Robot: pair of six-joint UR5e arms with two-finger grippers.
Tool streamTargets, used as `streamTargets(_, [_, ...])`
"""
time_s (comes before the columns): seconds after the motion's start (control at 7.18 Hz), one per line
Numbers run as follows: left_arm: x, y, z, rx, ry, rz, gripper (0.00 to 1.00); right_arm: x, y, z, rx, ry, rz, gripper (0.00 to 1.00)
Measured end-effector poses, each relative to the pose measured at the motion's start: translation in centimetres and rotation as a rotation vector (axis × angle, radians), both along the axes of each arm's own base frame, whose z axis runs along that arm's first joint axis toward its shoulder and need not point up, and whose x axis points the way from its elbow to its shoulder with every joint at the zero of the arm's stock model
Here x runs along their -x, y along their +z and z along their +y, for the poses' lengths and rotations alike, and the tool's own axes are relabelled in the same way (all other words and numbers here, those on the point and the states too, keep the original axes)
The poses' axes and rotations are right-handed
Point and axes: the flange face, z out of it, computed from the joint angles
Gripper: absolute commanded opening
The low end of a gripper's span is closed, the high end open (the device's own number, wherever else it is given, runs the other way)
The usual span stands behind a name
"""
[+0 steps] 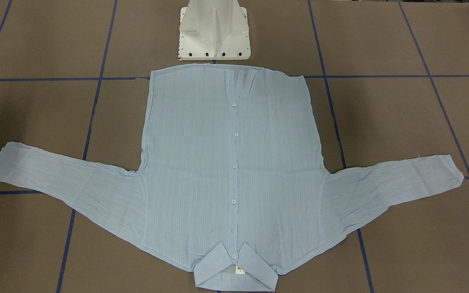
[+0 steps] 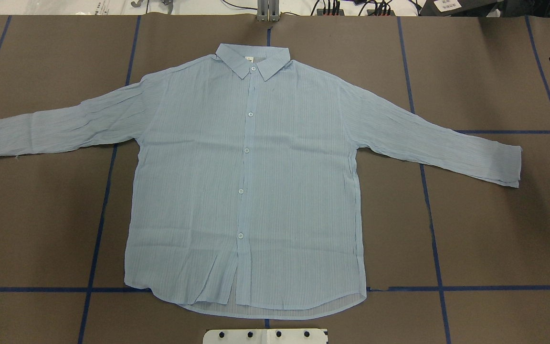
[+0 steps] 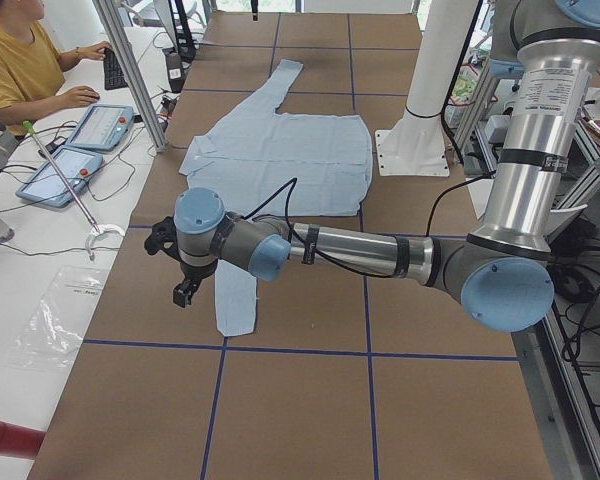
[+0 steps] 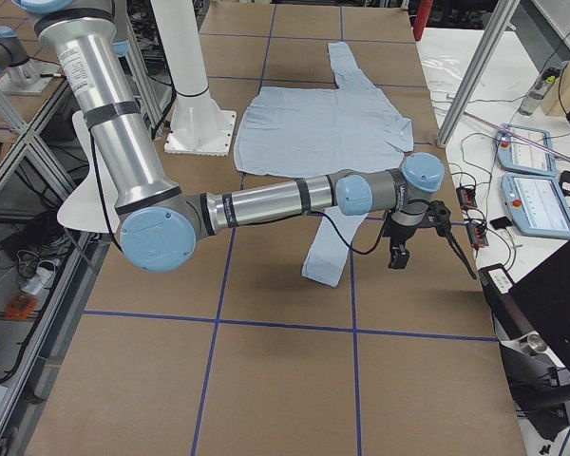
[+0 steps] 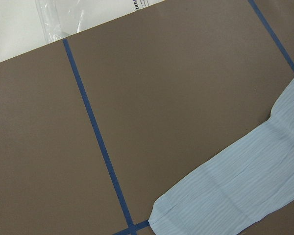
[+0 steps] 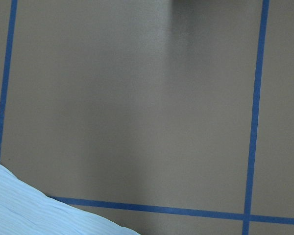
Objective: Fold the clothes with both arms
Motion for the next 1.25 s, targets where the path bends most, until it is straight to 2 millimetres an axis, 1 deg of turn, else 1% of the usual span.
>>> streamTargets(0.14, [0.0, 0.0, 0.0, 0.002, 0.0, 0.001, 1.0, -0.2, 0.5, 0.5, 0.005, 0.003, 0.003, 1.0])
streamTargets(0.28, [-0.1, -0.1, -0.1, 0.004, -0.001, 0.002, 1.0, -0.6, 1.5, 1.7, 0.014, 0.007, 0.007, 1.0])
streamTargets(0.42, [-0.1, 0.2, 0.1, 0.008, -0.001, 0.002, 0.99, -0.9, 2.1, 3.3, 0.017, 0.009, 0.008, 1.0])
streamTargets(0.56, [-0.1, 0.8, 0.6, 0.015, 0.001, 0.002, 1.0, -1.0, 2.6, 4.7, 0.02, 0.011, 0.007, 1.0])
streamTargets(0.7, [-0.1, 1.3, 1.0, 0.024, 0.002, 0.004, 1.0, -0.8, 3.4, 5.6, 0.017, 0.008, 0.005, 1.0])
streamTargets(0.84, [-0.2, 1.5, 1.2, 0.03, 0.003, 0.007, 1.0, 0.2, 4.6, 6.4, -0.007, -0.008, 0.0, 1.0])
streamTargets(0.97, [-0.2, 1.4, 1.2, 0.028, 0.004, 0.009, 1.0, 1.8, 6.1, 7.2, -0.03, -0.03, -0.006, 1.0])
streamTargets(1.11, [-0.3, 1.4, 1.3, 0.026, 0.006, 0.01, 1.0, 3.9, 7.5, 7.7, -0.031, -0.047, -0.014, 1.0])
streamTargets(1.25, [-0.3, 1.5, 1.4, 0.027, 0.006, 0.009, 1.0, 6.4, 8.2, 7.9, -0.004, -0.044, -0.023, 1.0])
